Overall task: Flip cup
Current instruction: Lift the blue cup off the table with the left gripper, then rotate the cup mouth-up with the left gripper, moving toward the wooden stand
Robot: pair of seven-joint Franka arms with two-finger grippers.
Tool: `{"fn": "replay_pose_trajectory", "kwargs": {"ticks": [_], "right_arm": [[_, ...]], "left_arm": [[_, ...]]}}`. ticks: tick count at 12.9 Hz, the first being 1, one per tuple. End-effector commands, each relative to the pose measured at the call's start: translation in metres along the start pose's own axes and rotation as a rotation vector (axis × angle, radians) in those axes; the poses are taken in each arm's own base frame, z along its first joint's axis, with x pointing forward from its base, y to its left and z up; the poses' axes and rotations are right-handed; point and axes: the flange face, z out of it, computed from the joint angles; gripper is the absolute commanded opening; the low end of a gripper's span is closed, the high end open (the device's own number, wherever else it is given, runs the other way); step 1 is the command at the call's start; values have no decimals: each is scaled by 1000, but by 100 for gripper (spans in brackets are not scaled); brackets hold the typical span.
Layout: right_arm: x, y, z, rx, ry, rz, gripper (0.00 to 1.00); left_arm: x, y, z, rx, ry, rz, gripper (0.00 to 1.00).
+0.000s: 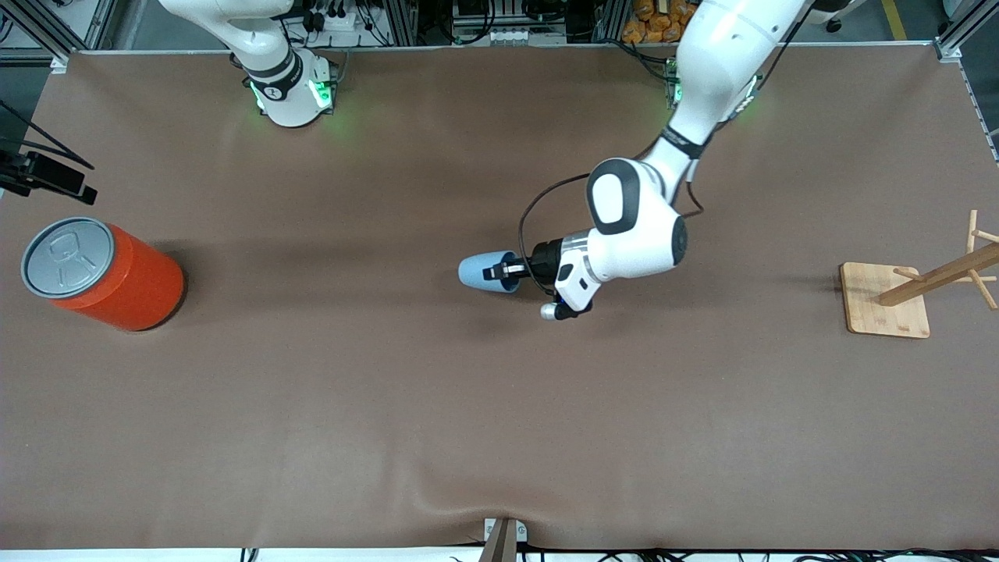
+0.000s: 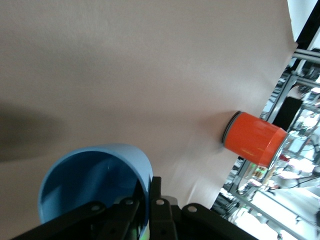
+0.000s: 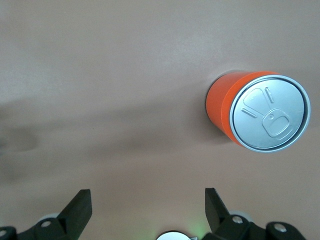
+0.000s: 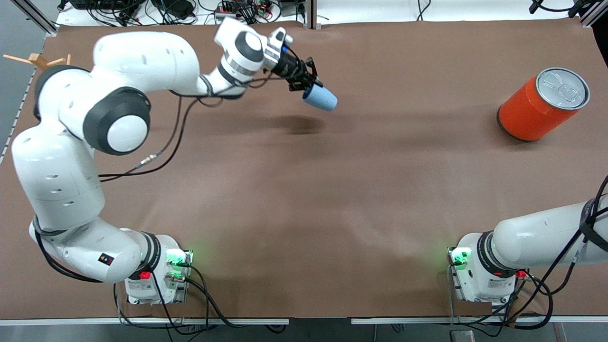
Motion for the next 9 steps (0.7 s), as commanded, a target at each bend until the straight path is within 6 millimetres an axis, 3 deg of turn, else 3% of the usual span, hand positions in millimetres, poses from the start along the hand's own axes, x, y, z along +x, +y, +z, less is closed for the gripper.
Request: {"fn": "replay_pose_trajectory", "kwargs": {"ticks": [1, 3, 4, 7, 8, 9], "right_arm": [[2, 1, -4, 6, 7, 18, 100], [2, 3, -4, 7, 6, 21, 100], [2, 3, -5, 7, 7, 21, 100], [2, 3, -5, 7, 7, 23, 100], [2, 3, -5, 7, 7, 23, 100], [2, 3, -5, 5, 9, 23, 100]], "left_arm": [[1, 16, -57, 73, -8, 33, 0], [-2, 21, -94, 232, 33, 134, 0], [-11, 21, -98, 337, 62, 182, 0], [-21, -1, -118, 616, 127, 231, 0], [-13, -10, -141, 665, 148, 221, 0], [-9, -20, -153, 706, 149, 217, 0]]}}
